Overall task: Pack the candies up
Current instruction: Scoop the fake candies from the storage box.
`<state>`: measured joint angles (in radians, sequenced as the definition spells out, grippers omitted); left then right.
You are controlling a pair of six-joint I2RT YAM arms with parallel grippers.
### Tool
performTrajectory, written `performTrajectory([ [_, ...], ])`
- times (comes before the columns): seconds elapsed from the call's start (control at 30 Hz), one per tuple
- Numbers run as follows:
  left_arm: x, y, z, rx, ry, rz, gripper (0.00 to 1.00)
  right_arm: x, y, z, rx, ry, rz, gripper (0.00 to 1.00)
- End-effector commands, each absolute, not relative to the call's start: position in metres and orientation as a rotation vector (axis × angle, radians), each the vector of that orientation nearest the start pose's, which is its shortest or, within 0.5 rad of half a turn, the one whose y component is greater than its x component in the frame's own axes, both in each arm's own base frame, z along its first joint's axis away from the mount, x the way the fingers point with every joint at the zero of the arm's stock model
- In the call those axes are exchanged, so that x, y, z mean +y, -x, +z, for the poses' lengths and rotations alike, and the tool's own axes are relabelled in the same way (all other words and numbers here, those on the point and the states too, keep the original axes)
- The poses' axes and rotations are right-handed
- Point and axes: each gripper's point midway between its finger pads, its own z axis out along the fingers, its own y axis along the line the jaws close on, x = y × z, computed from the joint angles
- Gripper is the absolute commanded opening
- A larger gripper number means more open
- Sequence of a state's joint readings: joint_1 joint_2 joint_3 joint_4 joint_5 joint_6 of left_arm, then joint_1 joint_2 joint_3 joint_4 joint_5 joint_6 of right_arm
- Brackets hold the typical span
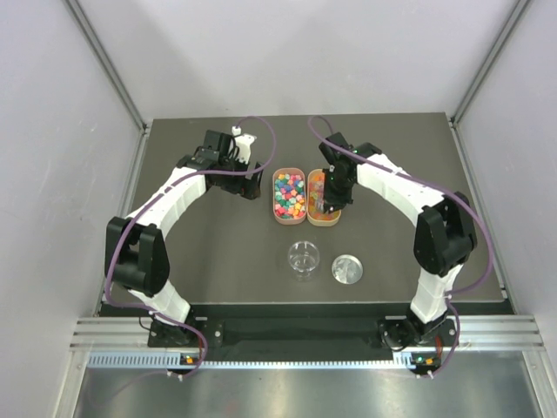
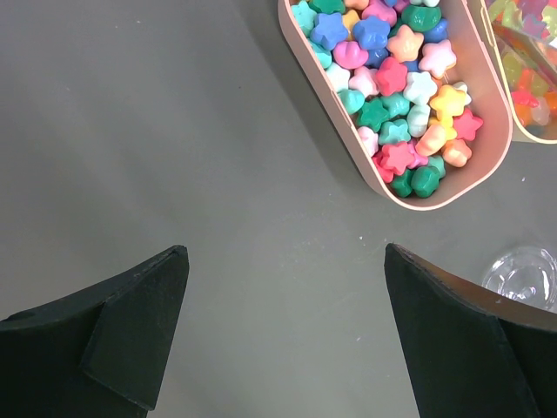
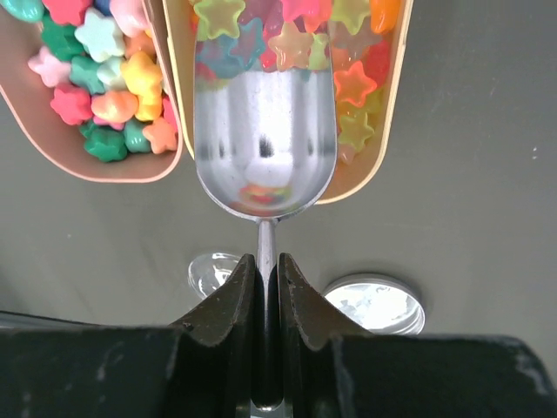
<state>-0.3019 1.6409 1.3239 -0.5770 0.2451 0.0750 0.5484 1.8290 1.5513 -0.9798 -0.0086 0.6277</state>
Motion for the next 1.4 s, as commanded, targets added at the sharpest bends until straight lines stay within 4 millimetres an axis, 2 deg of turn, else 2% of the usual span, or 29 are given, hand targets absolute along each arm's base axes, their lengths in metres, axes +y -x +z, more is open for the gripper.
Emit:
performTrajectory([
  [0.0, -0.165, -0.39, 0.156, 2.343, -0.558, -0.41, 0.98, 0.206, -0.326, 0.089, 2.881, -0.177, 0.178, 0.0],
  [0.13, -0.166, -0.388, 0.152, 2.353, -0.556, -0.417, 0.98, 0.205, -0.333, 0.084, 2.869, -0.186, 0.161, 0.0],
  [0.47, -0.166, -0.386, 0.151, 2.359, -0.557, -0.425, 0.98, 0.2, -0.332, 0.057, 2.893, -0.169, 0.112, 0.0],
  [0.7, -0.166, -0.383, 0.147, 2.365, -0.558, -0.432, 0.98, 0.199, -0.335, 0.047, 2.876, -0.135, 0.112, 0.0],
  [0.93, -0.169, -0.383, 0.144, 2.37, -0.557, -0.451, 0.98, 0.2, -0.346, 0.042, 2.833, -0.065, 0.105, 0.0],
  [1.37, -0.172, -0.384, 0.141, 2.378, -0.571, -0.454, 0.98, 0.193, -0.336, 0.03, 2.797, -0.001, 0.088, 0.0],
])
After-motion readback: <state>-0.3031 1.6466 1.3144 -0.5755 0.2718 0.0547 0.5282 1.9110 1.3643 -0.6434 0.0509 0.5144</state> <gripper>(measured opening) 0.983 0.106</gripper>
